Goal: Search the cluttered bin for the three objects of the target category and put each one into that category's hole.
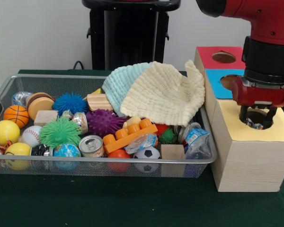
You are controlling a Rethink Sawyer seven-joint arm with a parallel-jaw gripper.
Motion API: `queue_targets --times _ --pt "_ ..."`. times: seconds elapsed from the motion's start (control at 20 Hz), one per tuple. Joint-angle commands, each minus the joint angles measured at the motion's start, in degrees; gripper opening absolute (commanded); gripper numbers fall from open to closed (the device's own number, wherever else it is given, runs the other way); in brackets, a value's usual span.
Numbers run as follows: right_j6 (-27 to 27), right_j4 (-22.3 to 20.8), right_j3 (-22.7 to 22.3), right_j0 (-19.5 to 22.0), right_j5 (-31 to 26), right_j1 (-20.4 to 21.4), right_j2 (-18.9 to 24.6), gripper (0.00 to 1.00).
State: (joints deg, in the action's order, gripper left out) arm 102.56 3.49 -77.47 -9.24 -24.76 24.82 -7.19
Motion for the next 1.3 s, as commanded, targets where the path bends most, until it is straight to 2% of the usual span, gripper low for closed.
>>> queue_targets --times 0.05,0.45,0.65,0.7,0.75,0.95,1.0,1.1,1.3 --pt "7.0 1.1 -7.3 4.5 -3.1 5.3 3.0 1.00" --pt "5.1 0.7 -10.0 6.2 -5.4 9.6 4.1 1.00" --pt "5.2 0.4 -10.1 6.6 -5.8 9.9 4.3 1.00" --pt "6.7 0.5 -10.0 6.0 -5.1 9.7 3.6 1.00" --pt "8.2 0.6 -9.9 5.4 -4.4 9.5 2.9 0.00" --pt "10.9 -0.7 -7.6 1.4 -5.6 8.7 -2.3 0.00" --pt "10.7 -0.3 -8.0 2.0 -3.7 8.9 -1.6 0.00" --pt "8.4 -0.1 -7.2 3.1 -6.5 8.7 -0.5 0.00" --pt "9.4 0.0 -6.9 2.2 -5.4 7.2 -1.0 0.00"
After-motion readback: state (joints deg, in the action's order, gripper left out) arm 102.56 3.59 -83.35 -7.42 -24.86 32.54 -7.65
